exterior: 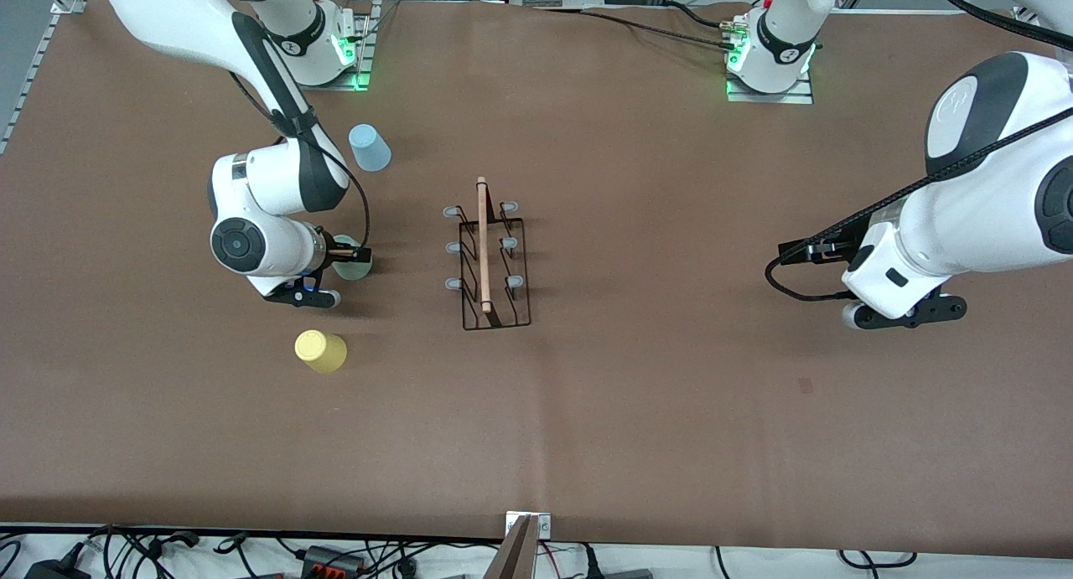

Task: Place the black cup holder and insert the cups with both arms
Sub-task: 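Grasp the teal cup with the right gripper while the left gripper retracts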

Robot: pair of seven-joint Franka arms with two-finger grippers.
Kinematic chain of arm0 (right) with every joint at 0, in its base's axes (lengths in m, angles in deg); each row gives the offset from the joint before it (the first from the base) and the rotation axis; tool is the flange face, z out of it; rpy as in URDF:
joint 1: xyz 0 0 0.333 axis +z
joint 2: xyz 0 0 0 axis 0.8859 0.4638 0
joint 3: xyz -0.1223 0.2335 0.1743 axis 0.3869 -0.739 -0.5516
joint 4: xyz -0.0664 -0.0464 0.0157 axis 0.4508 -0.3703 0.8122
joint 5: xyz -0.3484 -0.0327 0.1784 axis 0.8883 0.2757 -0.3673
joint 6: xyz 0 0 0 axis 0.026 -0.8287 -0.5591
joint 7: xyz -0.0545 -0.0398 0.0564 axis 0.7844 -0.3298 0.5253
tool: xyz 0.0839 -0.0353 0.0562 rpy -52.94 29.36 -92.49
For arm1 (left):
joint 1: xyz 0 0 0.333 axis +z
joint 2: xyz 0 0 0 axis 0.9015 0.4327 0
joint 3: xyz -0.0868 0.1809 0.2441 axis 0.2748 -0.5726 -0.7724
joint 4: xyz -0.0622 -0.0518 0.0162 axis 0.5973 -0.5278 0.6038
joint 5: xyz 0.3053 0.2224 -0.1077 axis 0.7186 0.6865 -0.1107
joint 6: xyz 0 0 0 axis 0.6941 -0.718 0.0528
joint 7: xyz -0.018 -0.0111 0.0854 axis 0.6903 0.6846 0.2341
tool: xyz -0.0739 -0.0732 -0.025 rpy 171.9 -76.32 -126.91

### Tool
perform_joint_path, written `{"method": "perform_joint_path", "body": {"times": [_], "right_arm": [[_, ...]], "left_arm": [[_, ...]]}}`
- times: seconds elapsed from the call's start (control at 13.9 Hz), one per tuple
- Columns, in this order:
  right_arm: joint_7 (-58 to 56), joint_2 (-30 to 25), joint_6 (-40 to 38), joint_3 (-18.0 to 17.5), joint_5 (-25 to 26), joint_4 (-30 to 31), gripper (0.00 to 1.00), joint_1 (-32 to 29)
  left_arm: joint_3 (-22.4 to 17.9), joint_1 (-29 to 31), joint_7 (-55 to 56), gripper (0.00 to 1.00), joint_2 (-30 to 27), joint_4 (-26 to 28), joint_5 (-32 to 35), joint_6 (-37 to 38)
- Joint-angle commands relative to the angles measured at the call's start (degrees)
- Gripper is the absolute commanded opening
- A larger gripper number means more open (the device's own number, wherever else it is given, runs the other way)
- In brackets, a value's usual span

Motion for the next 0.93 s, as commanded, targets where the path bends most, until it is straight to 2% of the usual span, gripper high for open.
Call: {"method": "perform_joint_path", "body": {"times": [0.0,0.14,0.22,0.36,0.58,0.72,0.86], "right_arm": [[0.6,0.1,0.3,0.0,-0.5,-0.6,0.58,-0.1],[0.5,0.1,-0.4,0.1,-0.5,-1.9,0.42,0.0],[-0.5,-0.1,-1.1,0.1,-0.4,-3.3,0.37,-0.1],[-0.9,-1.2,-6.3,0.0,-0.4,-8.4,0.34,0.2],[-0.2,-1.2,-24.0,-2.7,-0.6,-21.6,0.34,0.7],[0.4,-1.4,-30.0,-5.4,-2.3,-26.6,0.34,0.9],[0.6,-1.8,-33.3,-6.0,-8.8,-27.4,0.34,1.0]], "left_arm": [[0.2,0.4,-1.3,1.00,-0.7,0.5,1.5,0.5],[0.1,0.6,-1.3,1.00,-0.7,0.5,1.9,0.3],[0.1,0.6,-1.3,1.00,-0.7,0.5,3.0,0.3],[0.0,2.0,-1.3,1.00,-0.7,-0.4,6.6,0.1],[0.3,4.0,-1.6,1.00,-2.0,0.3,8.9,-3.3],[0.2,4.8,-1.9,1.00,-8.5,10.5,8.7,-9.5],[0.2,6.4,-1.9,1.00,-13.3,19.2,8.4,-13.5]]}}
